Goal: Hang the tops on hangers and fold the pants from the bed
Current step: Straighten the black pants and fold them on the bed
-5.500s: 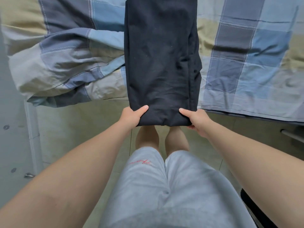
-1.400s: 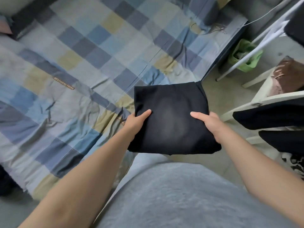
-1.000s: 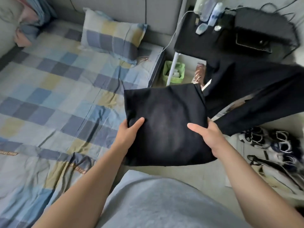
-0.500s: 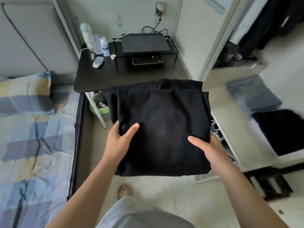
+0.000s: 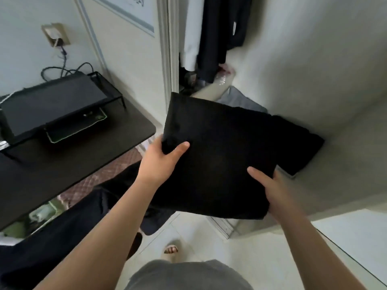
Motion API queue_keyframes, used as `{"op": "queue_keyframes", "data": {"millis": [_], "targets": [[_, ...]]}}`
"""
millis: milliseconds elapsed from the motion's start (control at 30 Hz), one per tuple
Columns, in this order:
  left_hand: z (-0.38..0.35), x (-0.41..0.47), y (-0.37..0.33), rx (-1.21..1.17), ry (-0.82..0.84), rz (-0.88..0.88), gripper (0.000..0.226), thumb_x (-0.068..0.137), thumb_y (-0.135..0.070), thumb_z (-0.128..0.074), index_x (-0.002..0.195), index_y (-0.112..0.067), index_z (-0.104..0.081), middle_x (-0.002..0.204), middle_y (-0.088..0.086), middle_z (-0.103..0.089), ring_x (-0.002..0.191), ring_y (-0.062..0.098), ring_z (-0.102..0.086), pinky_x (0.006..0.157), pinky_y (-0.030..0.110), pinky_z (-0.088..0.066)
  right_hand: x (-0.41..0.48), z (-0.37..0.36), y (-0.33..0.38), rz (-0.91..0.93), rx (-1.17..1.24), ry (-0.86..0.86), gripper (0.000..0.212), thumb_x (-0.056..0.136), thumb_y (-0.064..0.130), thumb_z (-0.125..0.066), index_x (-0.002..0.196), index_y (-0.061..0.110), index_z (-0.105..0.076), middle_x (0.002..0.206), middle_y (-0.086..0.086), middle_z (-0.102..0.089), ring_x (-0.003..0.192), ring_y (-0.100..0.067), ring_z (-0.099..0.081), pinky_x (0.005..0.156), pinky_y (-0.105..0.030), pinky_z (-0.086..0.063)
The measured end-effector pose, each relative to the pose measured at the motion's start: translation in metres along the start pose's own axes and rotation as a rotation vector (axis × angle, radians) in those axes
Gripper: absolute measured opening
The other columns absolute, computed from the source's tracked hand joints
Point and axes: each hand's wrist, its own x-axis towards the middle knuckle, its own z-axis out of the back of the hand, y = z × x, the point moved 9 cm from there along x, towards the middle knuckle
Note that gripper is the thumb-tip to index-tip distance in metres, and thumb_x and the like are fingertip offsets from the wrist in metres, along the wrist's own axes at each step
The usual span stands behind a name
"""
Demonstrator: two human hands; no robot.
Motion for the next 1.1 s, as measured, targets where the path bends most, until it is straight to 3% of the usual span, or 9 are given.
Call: {"op": "queue_keyframes", "data": {"millis": [100, 233, 300, 467, 600, 700, 867, 1033, 1100], "targets": [[-0.034, 0.052, -0.008, 0.094, 0.118, 0.03, 0.059, 0.07, -0.069, -0.07, 0.119, -0.036, -0.063, 0.105, -0.021, -0.071, 0.097, 0.004, -0.068, 0.093, 0.04, -0.056, 0.022, 0.016, -0.008, -0.016, 0.097, -0.111, 0.071, 0.056, 0.048, -0.091, 0.121, 0.044, -0.063, 0.118, 0.015, -0.072, 0.103, -0.011, -0.072, 0.072, -0.025, -0.06], [-0.085, 0.108, -0.016, 0.19, 0.242, 0.02, 0.057, 0.074, -0.067, -0.07, 0.12, -0.033, -0.064, 0.102, -0.019, -0.07, 0.093, 0.007, -0.068, 0.09, 0.04, -0.057, 0.047, 0.041, -0.017, -0.056, 0.174, -0.249, 0.049, 0.058, 0.047, -0.09, 0.101, 0.055, -0.068, 0.113, 0.017, -0.073, 0.101, -0.011, -0.072, 0.083, -0.036, -0.06], [-0.112, 0.133, -0.019, 0.222, 0.301, 0.018, 0.062, 0.077, -0.067, -0.07, 0.127, -0.03, -0.063, 0.105, -0.015, -0.071, 0.093, 0.01, -0.069, 0.089, 0.038, -0.057, 0.063, 0.055, -0.02, -0.067, 0.193, -0.303, 0.05, 0.061, 0.047, -0.089, 0.106, 0.052, -0.067, 0.116, 0.015, -0.073, 0.106, -0.016, -0.071, 0.09, -0.043, -0.057], [-0.171, 0.183, -0.022, 0.256, 0.364, 0.025, 0.056, 0.081, -0.064, -0.07, 0.125, -0.03, -0.062, 0.095, -0.023, -0.066, 0.083, -0.003, -0.064, 0.066, 0.017, -0.047, 0.103, 0.08, -0.017, -0.041, 0.249, -0.386, 0.047, 0.066, 0.042, -0.086, 0.109, 0.048, -0.068, 0.114, 0.013, -0.074, 0.103, -0.013, -0.072, 0.088, -0.04, -0.057], [-0.212, 0.216, -0.009, 0.255, 0.406, 0.072, 0.056, 0.081, -0.06, -0.072, 0.125, -0.025, -0.065, 0.104, -0.013, -0.071, 0.094, 0.01, -0.069, 0.08, 0.027, -0.053, 0.131, 0.1, -0.022, -0.033, 0.266, -0.455, 0.051, 0.072, 0.037, -0.083, 0.119, 0.043, -0.066, 0.116, 0.013, -0.073, 0.103, -0.012, -0.071, 0.089, -0.039, -0.057], [-0.237, 0.235, 0.003, 0.283, 0.454, 0.106, 0.044, 0.08, -0.06, -0.073, 0.111, -0.029, -0.066, 0.103, -0.012, -0.072, 0.096, 0.013, -0.07, 0.087, 0.033, -0.055, 0.141, 0.11, -0.033, -0.054, 0.286, -0.514, 0.049, 0.074, 0.035, -0.083, 0.118, 0.048, -0.064, 0.116, 0.013, -0.073, 0.104, -0.013, -0.071, 0.088, -0.039, -0.057], [-0.284, 0.265, 0.01, 0.302, 0.557, 0.097, 0.035, 0.079, -0.063, -0.071, 0.105, -0.04, -0.065, 0.095, -0.023, -0.07, 0.092, 0.003, -0.069, 0.082, 0.026, -0.054, 0.162, 0.126, -0.044, -0.101, 0.325, -0.614, 0.051, 0.066, 0.039, -0.085, 0.112, 0.049, -0.065, 0.112, 0.011, -0.074, 0.102, -0.016, -0.073, 0.09, -0.044, -0.058], [-0.322, 0.303, 0.018, 0.296, 0.6, 0.1, 0.046, 0.08, -0.064, -0.069, 0.119, -0.04, -0.063, 0.092, -0.027, -0.067, 0.09, -0.005, -0.064, 0.076, 0.017, -0.048, 0.196, 0.138, -0.049, -0.121, 0.362, -0.683, 0.055, 0.071, 0.035, -0.086, 0.122, 0.04, -0.064, 0.117, 0.011, -0.073, 0.107, -0.015, -0.071, 0.096, -0.044, -0.055], [-0.337, 0.329, 0.02, 0.3, 0.601, 0.099, 0.048, 0.081, -0.064, -0.069, 0.122, -0.04, -0.061, 0.097, -0.026, -0.066, 0.098, -0.001, -0.064, 0.082, 0.022, -0.05, 0.222, 0.14, -0.049, -0.138, 0.382, -0.692, 0.055, 0.072, 0.036, -0.086, 0.122, 0.042, -0.064, 0.116, 0.012, -0.073, 0.105, -0.013, -0.071, 0.095, -0.044, -0.056]]}}
